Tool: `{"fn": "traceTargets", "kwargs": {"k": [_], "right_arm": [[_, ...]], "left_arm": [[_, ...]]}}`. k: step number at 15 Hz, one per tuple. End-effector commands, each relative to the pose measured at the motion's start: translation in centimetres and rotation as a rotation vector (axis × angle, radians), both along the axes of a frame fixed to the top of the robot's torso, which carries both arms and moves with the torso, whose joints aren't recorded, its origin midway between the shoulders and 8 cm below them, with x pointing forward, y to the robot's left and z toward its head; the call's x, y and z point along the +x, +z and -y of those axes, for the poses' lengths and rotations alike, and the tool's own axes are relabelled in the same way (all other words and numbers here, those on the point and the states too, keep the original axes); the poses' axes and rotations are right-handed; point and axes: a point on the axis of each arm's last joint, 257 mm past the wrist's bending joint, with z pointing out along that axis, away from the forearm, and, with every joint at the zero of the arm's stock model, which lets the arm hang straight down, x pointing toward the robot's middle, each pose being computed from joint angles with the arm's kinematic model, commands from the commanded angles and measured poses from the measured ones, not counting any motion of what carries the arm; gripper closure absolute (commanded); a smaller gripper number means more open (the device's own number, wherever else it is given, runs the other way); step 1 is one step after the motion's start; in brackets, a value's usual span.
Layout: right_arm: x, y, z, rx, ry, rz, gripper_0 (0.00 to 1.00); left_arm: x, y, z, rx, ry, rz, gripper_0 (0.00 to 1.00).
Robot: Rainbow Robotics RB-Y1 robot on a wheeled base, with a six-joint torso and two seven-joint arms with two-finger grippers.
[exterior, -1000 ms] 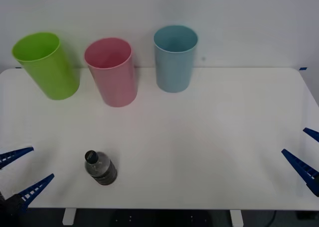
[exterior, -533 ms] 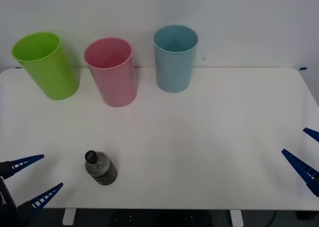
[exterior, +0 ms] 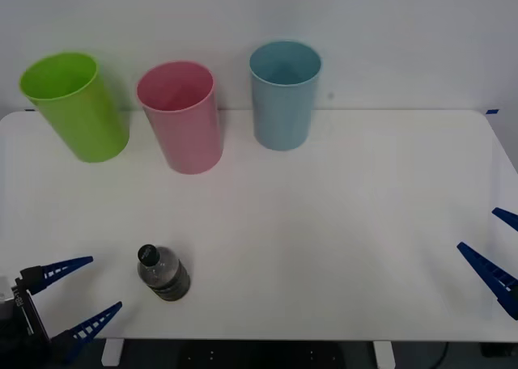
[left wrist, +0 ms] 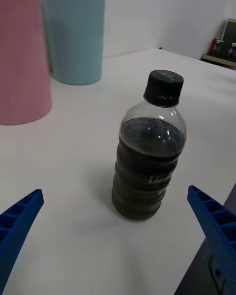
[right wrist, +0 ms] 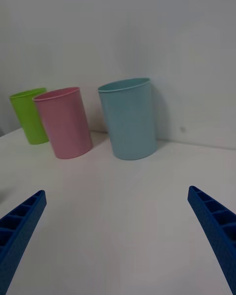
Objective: Grasp the object on the table and drop it into the matching bin: aluminum can to the light blue bin, PET bottle to the pink bin.
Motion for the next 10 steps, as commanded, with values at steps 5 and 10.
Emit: {"fn": "traceTargets", "kwargs": {"k": [5,10], "right_arm": [[0.0,0.0,0.0,0.000,0.000,0.000,0.00],[0.0,0.0,0.0,0.000,0.000,0.000,0.00]], "left_arm": [[0.7,-1.6,2.1,-0.006,-0.039,0.007,0.00],[1.9,-3.9,3.1,0.009,-0.058,0.026,0.00]]}}
